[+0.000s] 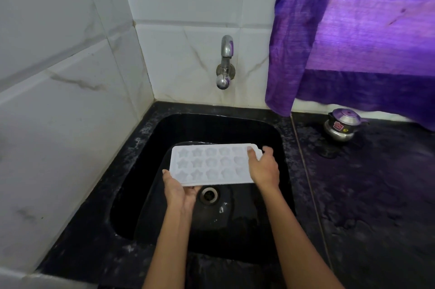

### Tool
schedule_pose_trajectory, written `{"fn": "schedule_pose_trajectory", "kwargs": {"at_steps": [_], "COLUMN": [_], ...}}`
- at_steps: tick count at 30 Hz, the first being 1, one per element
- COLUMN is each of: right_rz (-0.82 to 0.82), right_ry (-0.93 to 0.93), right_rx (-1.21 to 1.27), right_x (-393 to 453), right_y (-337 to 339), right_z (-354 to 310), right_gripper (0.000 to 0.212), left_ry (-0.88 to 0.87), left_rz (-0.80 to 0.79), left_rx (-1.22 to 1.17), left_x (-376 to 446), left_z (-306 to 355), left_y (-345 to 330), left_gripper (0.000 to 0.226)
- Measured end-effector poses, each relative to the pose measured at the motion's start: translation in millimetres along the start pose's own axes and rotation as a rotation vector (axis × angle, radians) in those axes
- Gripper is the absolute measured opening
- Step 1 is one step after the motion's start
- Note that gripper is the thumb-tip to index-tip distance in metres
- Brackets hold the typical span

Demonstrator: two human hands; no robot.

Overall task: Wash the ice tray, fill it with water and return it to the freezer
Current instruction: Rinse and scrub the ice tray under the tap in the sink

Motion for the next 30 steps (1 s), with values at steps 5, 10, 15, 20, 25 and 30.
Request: {"fn": "schedule_pose_trajectory", "kwargs": {"at_steps": [5, 10, 15, 20, 25, 30], "right_rz": [-0.223, -0.184, -0.072, 0.072, 0.086, 0.058], "right_ry": [-0.400, -0.336, -0.260, -0.195, -0.078, -0.006], "right_rx": [0.521, 0.646, 0.611, 0.542, 0.358, 0.238], "right_x": [7.0, 6.8, 7.9, 2.8, -0.7, -6.4], "right_y": [13.0, 24.0, 35.0, 44.9, 48.4, 44.3], "right_z": [34.8, 51.5, 61.8, 60.5, 54.5, 52.8], "right_gripper": [0.046, 0.027, 0.023, 0.021, 0.030, 0.033], "left_ry": [0.019, 0.021, 0.045, 0.084, 0.118, 0.152], "left_rz": [0.004, -0.012, 0.095, 0.169, 0.164, 0.140], "left_rx": [0.054, 0.081, 0.199, 0.316, 0.416, 0.504], "left_x": [2.0, -0.8, -6.3, -10.2, -11.4, -14.9], "left_z": [-14.0, -30.0, -45.8, -60.0, -73.9, -85.6], "left_y": [2.8, -0.4, 8.9, 15.6, 5.7, 0.5], "left_gripper": [0.060, 0.062, 0.049, 0.046, 0.044, 0.047]}}
Point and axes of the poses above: each hand's wrist, its own x-axis towards the middle knuckle, its own y-axis out of the back of the hand, z = x × y, the point moved 2 cm from there along x, towards the middle knuckle, and after that the axes turned 8 degrees about x, right-handed, at the moved point
